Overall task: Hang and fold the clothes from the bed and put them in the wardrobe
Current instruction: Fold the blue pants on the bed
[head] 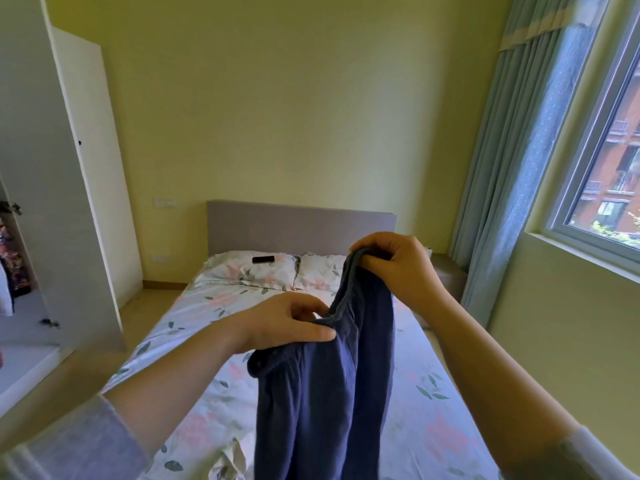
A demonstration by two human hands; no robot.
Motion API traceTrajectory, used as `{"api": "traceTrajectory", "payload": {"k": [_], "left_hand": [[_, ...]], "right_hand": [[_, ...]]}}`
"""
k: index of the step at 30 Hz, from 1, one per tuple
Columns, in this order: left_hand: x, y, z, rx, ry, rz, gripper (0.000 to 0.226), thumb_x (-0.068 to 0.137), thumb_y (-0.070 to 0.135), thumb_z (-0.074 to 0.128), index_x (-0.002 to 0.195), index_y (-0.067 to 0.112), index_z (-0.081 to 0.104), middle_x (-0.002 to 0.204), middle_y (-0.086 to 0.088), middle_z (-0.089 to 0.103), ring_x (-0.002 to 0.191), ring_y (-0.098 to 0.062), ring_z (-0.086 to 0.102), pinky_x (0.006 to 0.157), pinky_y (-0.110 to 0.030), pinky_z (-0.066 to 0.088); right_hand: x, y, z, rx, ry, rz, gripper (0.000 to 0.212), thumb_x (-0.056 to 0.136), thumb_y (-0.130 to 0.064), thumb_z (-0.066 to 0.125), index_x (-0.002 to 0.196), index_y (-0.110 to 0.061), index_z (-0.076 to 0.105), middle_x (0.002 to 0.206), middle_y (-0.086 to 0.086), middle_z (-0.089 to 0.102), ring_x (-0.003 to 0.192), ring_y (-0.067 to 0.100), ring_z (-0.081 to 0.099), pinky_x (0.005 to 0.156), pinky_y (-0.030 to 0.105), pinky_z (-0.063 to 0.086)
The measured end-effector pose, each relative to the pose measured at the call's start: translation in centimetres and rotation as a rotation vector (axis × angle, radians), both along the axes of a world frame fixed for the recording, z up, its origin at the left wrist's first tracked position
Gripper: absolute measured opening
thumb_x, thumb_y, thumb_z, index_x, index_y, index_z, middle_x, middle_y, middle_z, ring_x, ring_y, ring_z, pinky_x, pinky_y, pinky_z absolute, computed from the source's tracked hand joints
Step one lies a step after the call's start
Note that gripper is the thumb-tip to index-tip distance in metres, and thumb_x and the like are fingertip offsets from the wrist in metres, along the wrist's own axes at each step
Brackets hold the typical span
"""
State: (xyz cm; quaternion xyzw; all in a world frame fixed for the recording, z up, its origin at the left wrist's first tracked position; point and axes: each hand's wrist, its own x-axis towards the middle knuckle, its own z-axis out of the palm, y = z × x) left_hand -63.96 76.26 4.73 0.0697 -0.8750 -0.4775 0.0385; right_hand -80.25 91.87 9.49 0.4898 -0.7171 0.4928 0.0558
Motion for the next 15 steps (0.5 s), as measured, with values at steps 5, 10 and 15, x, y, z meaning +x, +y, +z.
{"api": "traceTrajectory", "payload": {"k": [5,10,15], "left_hand": [[-0.5,0.4,0.7,0.371,0.194,0.098,0.04,0.081,0.048,0.072,0.105,0.017,0.071,0.108,-0.007,0.072,0.102,-0.023,0.069,0.089,-0.031,0.054],[-1.3,0.9,0.9,0.542,0.299,0.162,0.031,0.08,0.029,0.071,0.1,0.006,0.068,0.096,-0.007,0.072,0.088,-0.018,0.069,0.073,-0.024,0.055],[-1.4,0.8,1.3,0.581,0.325,0.18,0.024,0.095,0.003,0.056,0.117,0.011,0.063,0.111,-0.009,0.071,0.101,-0.023,0.069,0.078,-0.03,0.056]], "right_hand": [[-2.0,-0.3,-0.9,0.173,-0.13,-0.22,0.029,0.083,-0.022,0.076,0.11,-0.019,0.066,0.099,-0.006,0.067,0.094,0.014,0.064,0.082,0.029,0.053],[-0.9,1.3,-3.7,0.193,-0.326,-0.163,0.014,0.086,-0.023,0.073,0.099,-0.02,0.068,0.091,-0.001,0.072,0.087,0.019,0.069,0.076,0.029,0.06],[2.4,2.2,-3.7,0.08,-0.552,0.233,0.012,0.092,-0.017,0.065,0.101,-0.014,0.073,0.093,0.008,0.076,0.091,0.022,0.072,0.083,0.029,0.059]]}}
